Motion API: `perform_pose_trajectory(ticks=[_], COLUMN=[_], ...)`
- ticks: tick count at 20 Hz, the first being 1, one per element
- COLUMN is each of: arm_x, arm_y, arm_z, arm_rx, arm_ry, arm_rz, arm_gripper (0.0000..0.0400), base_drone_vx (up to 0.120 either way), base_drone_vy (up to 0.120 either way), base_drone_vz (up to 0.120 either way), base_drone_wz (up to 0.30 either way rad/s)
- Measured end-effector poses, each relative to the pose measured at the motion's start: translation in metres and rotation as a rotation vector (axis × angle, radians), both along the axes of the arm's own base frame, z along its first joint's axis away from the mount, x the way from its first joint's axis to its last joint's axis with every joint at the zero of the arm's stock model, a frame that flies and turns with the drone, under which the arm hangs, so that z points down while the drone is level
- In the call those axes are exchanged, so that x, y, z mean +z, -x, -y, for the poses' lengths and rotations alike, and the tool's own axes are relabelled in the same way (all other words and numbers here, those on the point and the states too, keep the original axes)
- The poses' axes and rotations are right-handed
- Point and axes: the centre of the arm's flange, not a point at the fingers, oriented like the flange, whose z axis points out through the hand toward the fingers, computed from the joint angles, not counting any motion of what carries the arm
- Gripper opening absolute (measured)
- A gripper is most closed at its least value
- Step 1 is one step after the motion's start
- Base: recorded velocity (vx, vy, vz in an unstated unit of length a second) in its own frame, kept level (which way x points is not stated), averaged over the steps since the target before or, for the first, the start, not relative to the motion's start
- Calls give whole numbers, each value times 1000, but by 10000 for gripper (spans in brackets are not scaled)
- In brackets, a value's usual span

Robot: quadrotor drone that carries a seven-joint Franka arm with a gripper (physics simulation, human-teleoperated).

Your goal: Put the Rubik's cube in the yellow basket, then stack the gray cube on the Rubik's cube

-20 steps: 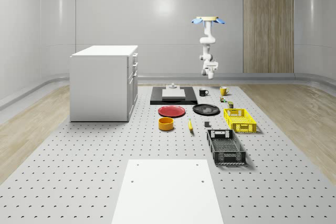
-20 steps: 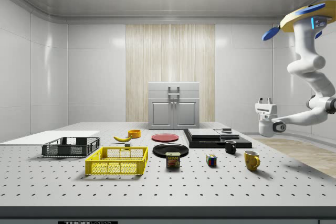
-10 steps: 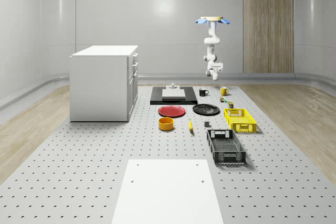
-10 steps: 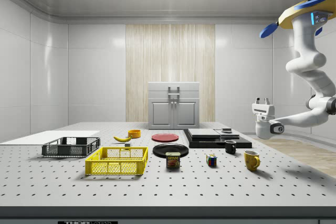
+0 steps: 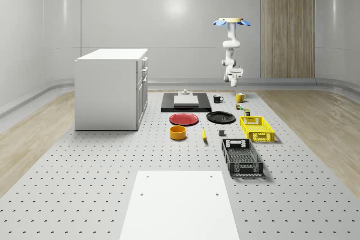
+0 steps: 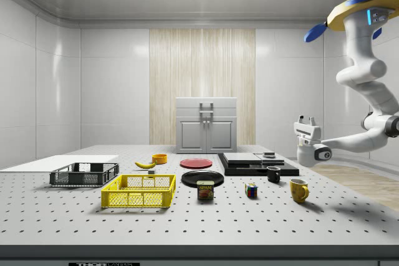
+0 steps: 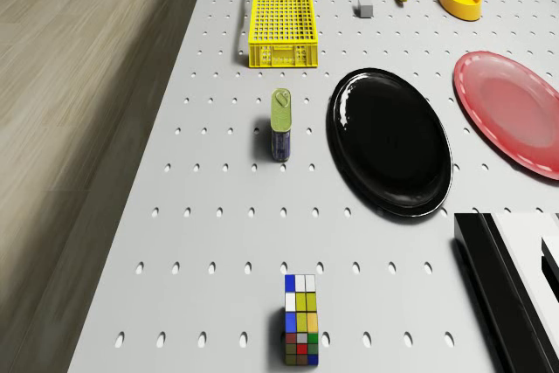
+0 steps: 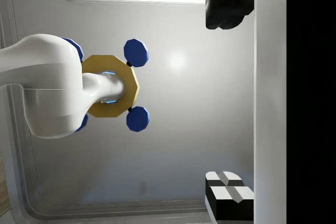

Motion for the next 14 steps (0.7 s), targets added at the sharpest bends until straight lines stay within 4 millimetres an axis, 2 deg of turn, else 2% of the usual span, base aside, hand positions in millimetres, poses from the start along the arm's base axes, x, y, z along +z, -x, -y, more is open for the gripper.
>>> perform_pose_trajectory(ticks=[4,8,11,14], arm_x=[-2,-11,-30,-66], arm_y=[0,0,0,-1], arm_z=[-12,-34,-58,-80], arm_rx=[-4,-11,-20,-33], arm_ry=[125,364,666,1095], arm_rz=[3,5,6,6], arm_gripper=[400,400,400,400], base_drone_vx=[120,120,120,120], base_drone_vy=[0,0,0,0], base_drone_vz=[0,0,0,-67], base_drone_wz=[0,0,0,0])
